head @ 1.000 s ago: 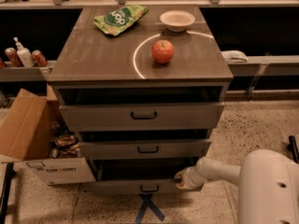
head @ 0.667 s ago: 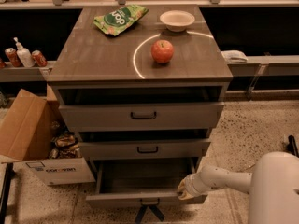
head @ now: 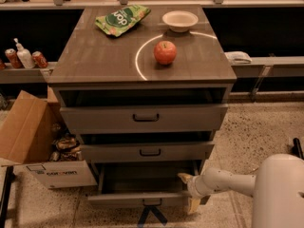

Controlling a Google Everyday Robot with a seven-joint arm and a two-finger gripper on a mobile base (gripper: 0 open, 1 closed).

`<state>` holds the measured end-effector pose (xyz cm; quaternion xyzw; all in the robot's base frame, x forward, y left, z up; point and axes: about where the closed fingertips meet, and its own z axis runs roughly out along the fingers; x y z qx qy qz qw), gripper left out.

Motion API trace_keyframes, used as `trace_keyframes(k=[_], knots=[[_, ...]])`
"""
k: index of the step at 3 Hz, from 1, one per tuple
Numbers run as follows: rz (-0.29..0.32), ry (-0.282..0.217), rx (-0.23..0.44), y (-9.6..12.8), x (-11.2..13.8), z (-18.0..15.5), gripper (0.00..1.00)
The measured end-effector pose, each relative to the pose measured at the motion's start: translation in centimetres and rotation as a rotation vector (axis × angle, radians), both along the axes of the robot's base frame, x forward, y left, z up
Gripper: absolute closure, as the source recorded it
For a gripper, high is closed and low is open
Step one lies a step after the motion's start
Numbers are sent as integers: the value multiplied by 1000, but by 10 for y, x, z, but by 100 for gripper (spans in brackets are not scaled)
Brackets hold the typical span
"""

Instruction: Open bottom drawer

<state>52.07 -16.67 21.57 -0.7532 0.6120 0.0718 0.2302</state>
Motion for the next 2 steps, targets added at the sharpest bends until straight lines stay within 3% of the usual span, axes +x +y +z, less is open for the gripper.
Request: trace_keyframes(k=[1, 2], knots=[[14, 34, -1, 2, -3, -9, 0], [14, 106, -19, 5, -15, -26, 0]])
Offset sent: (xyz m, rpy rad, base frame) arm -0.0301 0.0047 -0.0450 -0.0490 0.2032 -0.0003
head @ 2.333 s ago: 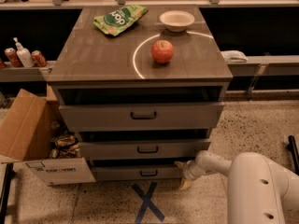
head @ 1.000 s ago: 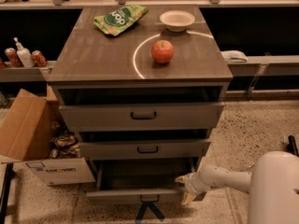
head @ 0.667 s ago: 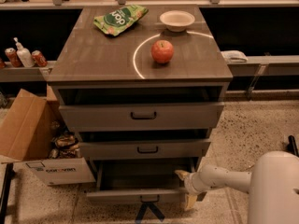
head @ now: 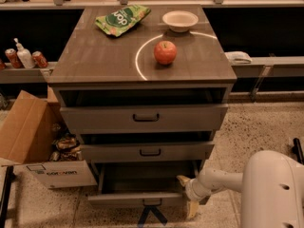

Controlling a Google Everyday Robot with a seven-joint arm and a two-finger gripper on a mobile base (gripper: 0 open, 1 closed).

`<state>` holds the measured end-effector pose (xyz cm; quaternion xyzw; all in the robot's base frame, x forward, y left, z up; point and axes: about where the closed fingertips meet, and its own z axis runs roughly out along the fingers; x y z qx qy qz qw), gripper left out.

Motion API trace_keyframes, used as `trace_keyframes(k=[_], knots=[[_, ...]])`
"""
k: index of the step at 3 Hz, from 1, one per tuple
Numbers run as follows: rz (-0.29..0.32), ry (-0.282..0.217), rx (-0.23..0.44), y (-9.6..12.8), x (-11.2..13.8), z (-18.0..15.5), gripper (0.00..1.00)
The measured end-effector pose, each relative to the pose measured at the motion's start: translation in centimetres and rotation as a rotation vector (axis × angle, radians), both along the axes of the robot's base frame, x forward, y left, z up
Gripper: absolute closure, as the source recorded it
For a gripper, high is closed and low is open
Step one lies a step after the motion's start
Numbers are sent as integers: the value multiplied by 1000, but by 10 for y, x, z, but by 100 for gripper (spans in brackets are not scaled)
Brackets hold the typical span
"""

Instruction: Open bottom drawer

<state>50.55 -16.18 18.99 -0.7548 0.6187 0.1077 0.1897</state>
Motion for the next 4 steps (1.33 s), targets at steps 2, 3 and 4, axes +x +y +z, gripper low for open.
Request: trace_keyframes(k=[2, 3, 4], knots=[[-12, 111, -36, 3, -37, -11, 42], [-9, 154, -53, 2, -57, -10, 64], [-20, 170, -65, -1, -77, 3, 89]])
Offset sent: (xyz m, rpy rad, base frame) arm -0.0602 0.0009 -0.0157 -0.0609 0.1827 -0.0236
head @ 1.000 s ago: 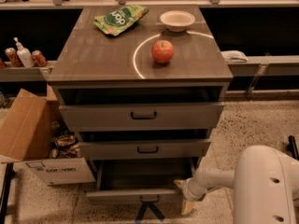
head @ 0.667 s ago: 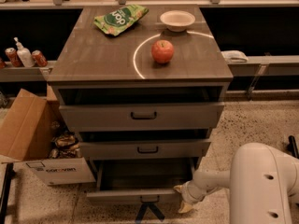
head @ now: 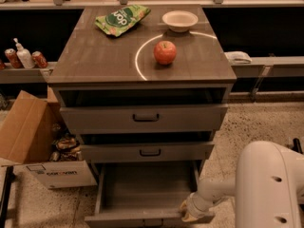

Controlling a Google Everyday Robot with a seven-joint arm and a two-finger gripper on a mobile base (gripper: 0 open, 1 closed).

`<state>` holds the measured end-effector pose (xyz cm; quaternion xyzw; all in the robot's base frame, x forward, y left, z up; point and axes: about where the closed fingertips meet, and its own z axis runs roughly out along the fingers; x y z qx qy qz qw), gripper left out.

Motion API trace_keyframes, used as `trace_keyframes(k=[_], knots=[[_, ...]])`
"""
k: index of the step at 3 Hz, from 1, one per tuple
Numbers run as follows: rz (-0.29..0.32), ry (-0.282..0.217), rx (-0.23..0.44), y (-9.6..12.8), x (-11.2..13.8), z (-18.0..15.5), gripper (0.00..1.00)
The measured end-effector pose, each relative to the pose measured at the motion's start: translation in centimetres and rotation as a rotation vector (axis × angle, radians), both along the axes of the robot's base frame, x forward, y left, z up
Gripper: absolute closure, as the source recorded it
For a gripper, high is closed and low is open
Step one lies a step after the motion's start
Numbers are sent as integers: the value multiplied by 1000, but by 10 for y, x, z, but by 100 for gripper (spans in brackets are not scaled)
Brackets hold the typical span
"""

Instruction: Open bottom drawer

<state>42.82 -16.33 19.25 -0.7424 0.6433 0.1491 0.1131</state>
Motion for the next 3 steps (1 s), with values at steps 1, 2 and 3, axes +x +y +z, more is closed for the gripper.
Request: trace_keyframes(k=[1, 2, 3], knots=[[-6, 7, 8, -1, -11, 5, 100], [-6, 7, 8, -1, -11, 5, 82], [-5, 11, 9, 0, -13, 4, 59]])
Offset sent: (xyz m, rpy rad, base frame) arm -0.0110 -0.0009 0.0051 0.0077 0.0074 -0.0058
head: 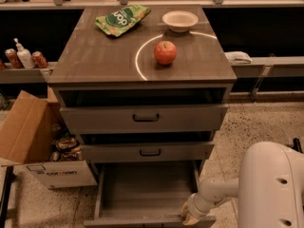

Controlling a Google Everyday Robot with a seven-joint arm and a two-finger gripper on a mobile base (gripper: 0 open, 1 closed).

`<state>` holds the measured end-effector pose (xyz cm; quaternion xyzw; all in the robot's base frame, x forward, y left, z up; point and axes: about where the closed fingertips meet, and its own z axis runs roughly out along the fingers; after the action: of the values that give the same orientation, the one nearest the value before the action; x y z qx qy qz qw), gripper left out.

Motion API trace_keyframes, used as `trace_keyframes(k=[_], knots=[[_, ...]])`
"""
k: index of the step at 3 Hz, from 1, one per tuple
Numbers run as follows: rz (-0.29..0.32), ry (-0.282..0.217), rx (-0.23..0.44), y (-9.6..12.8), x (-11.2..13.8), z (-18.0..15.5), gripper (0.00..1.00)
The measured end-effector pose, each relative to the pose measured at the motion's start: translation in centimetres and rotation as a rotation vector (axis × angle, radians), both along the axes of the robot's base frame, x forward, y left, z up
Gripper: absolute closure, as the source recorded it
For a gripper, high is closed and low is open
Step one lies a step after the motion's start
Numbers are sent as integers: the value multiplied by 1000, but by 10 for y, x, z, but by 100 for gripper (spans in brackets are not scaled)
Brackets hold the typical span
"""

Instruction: Open bottom drawer

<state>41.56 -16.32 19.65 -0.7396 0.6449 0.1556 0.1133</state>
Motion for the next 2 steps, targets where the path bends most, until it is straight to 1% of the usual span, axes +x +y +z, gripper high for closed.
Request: trace_keyframes(k=[2], knots=[[0, 6, 3, 0, -1, -1, 11]])
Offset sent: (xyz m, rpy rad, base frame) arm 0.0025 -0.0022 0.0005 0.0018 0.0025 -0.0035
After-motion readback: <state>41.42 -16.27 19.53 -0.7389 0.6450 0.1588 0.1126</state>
